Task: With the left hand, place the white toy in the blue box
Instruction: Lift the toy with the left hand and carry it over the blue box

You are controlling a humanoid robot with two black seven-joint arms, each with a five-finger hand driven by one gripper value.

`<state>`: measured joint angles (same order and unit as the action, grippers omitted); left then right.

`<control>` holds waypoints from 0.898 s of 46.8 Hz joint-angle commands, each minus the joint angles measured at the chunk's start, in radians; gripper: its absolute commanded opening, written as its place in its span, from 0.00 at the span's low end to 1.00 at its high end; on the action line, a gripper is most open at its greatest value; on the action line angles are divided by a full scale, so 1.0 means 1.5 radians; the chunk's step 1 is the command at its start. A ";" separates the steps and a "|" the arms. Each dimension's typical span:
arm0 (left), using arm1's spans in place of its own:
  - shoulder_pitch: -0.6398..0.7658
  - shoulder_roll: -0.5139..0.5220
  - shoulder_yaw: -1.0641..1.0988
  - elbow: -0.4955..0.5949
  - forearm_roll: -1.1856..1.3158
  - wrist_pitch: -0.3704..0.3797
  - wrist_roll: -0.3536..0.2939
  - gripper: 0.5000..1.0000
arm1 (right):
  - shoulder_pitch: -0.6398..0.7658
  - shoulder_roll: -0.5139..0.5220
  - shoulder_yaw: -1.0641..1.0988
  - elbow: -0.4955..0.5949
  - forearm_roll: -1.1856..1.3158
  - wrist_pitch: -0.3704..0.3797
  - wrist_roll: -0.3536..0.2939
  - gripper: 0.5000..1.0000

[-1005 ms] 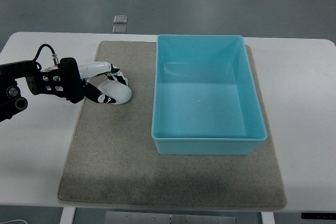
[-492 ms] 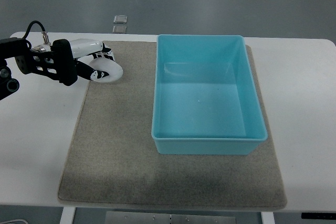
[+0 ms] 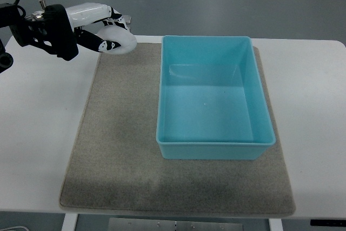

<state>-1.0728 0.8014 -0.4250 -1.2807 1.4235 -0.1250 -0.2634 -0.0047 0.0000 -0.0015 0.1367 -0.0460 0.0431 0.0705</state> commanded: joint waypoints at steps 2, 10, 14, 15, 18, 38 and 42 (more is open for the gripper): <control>-0.026 -0.014 0.001 -0.007 0.000 -0.002 0.000 0.00 | 0.000 0.000 0.000 0.000 0.000 0.000 0.000 0.87; -0.041 -0.077 0.005 -0.004 0.002 -0.012 0.001 0.00 | 0.000 0.000 0.000 0.000 0.000 0.000 0.000 0.87; -0.045 -0.096 0.009 0.001 0.010 -0.014 0.001 0.00 | 0.000 0.000 0.000 0.000 0.000 0.000 0.000 0.87; -0.045 -0.099 0.012 0.001 0.012 -0.013 0.002 0.00 | 0.000 0.000 0.000 0.000 0.000 0.000 0.000 0.87; -0.048 -0.109 0.027 0.001 0.013 -0.013 0.003 0.00 | 0.000 0.000 0.000 0.000 0.000 0.000 0.000 0.87; -0.082 -0.225 0.091 0.056 0.026 -0.013 0.007 0.00 | 0.000 0.000 0.000 0.000 0.000 0.000 0.000 0.87; -0.080 -0.233 0.092 0.058 0.033 -0.013 0.008 0.00 | 0.000 0.000 0.000 0.000 0.000 0.000 0.000 0.87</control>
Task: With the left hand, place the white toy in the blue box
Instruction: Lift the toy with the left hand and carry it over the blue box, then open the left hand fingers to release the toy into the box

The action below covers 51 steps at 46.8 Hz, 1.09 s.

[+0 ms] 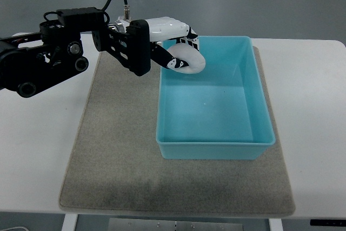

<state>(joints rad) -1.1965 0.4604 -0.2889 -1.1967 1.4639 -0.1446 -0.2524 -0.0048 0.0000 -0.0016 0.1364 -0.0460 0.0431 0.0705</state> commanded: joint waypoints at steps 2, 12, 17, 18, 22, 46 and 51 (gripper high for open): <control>0.004 -0.009 0.001 0.004 0.007 0.001 0.001 0.00 | 0.000 0.000 0.000 0.000 0.000 0.000 0.000 0.87; 0.015 -0.027 0.007 0.005 0.011 0.000 0.002 0.00 | 0.000 0.000 0.000 0.000 0.000 0.000 0.000 0.87; 0.017 -0.027 0.008 0.005 0.010 0.001 0.002 0.03 | 0.000 0.000 0.000 0.000 0.000 0.000 0.000 0.87; 0.019 -0.027 0.008 0.005 0.010 0.001 0.002 0.13 | 0.000 0.000 0.000 0.001 0.000 0.001 0.000 0.87; 0.027 -0.028 0.007 0.006 0.002 0.010 0.002 0.89 | 0.000 0.000 0.000 0.000 0.000 0.000 0.000 0.87; 0.026 -0.016 -0.009 0.037 -0.201 0.021 0.003 1.00 | 0.000 0.000 0.000 0.000 0.000 0.000 0.000 0.87; 0.025 0.004 -0.015 0.047 -0.302 0.027 0.003 1.00 | 0.000 0.000 0.000 0.000 0.000 0.000 0.000 0.87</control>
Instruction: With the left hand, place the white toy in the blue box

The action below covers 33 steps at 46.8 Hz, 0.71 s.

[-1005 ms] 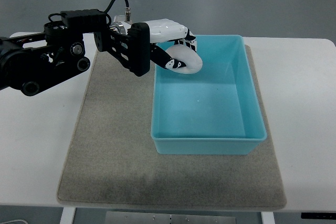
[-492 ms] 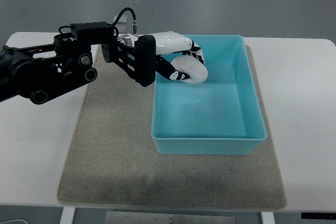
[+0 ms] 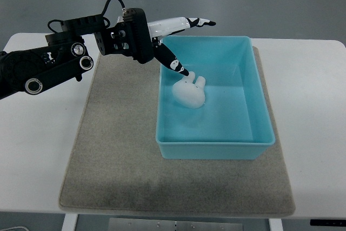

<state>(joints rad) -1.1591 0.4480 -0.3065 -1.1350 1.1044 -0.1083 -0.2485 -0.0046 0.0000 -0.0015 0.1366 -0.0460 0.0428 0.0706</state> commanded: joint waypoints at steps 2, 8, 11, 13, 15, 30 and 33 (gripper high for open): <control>0.000 0.021 -0.003 0.009 -0.101 0.000 0.001 1.00 | 0.000 0.000 0.000 0.000 0.000 0.000 0.000 0.87; 0.000 0.050 -0.002 0.016 -0.221 -0.010 0.002 1.00 | 0.000 0.000 0.000 0.000 0.000 0.000 0.000 0.87; 0.003 0.062 -0.001 0.024 -0.282 -0.009 0.002 1.00 | 0.000 0.000 0.000 0.000 0.000 0.000 0.000 0.87; 0.004 0.070 -0.001 0.034 -0.326 -0.010 0.002 1.00 | 0.000 0.000 0.000 0.000 0.000 0.000 0.000 0.87; 0.008 0.080 0.000 0.043 -0.371 -0.013 0.001 1.00 | 0.000 0.000 0.000 0.000 0.000 0.000 0.000 0.87; 0.043 0.113 -0.013 0.150 -0.632 -0.177 0.002 1.00 | 0.000 0.000 0.000 0.000 0.000 0.000 0.000 0.87; 0.056 0.113 -0.021 0.179 -0.679 -0.221 0.003 1.00 | 0.000 0.000 0.000 0.001 0.000 0.000 0.000 0.87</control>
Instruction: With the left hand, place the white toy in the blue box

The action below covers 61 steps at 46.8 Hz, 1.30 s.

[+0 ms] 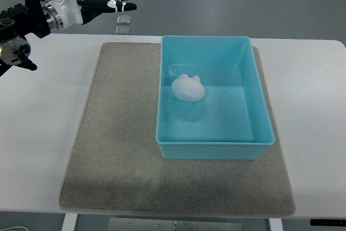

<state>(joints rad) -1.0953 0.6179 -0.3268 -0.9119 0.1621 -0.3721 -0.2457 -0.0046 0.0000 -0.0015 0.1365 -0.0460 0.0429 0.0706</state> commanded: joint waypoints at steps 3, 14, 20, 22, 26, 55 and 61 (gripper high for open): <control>0.027 0.000 -0.012 0.058 -0.093 -0.089 0.003 1.00 | 0.000 0.000 0.000 0.000 0.000 0.000 0.000 0.87; 0.075 0.000 -0.020 0.114 -0.240 -0.159 0.009 1.00 | 0.000 0.000 0.000 0.000 0.000 0.000 0.000 0.87; 0.080 0.000 -0.021 0.138 -0.273 -0.159 0.033 1.00 | 0.000 0.000 0.000 0.000 0.000 0.000 0.000 0.87; 0.080 0.000 -0.021 0.143 -0.283 -0.159 0.044 1.00 | 0.000 0.000 0.000 0.000 0.000 0.000 0.000 0.87; 0.086 0.001 -0.024 0.143 -0.314 -0.159 0.073 1.00 | 0.000 0.000 0.000 0.000 0.000 0.000 0.000 0.87; 0.123 -0.005 -0.084 0.143 -0.341 -0.159 0.100 1.00 | 0.000 0.000 0.000 0.000 0.000 0.000 0.000 0.87; 0.131 -0.003 -0.100 0.140 -0.341 -0.159 0.100 1.00 | 0.000 0.000 0.000 0.000 0.000 0.000 0.000 0.87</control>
<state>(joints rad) -0.9050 0.6106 -0.4688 -0.6992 -0.3503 -0.6108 -0.0948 -0.0045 0.0000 -0.0015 0.1368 -0.0460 0.0430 0.0706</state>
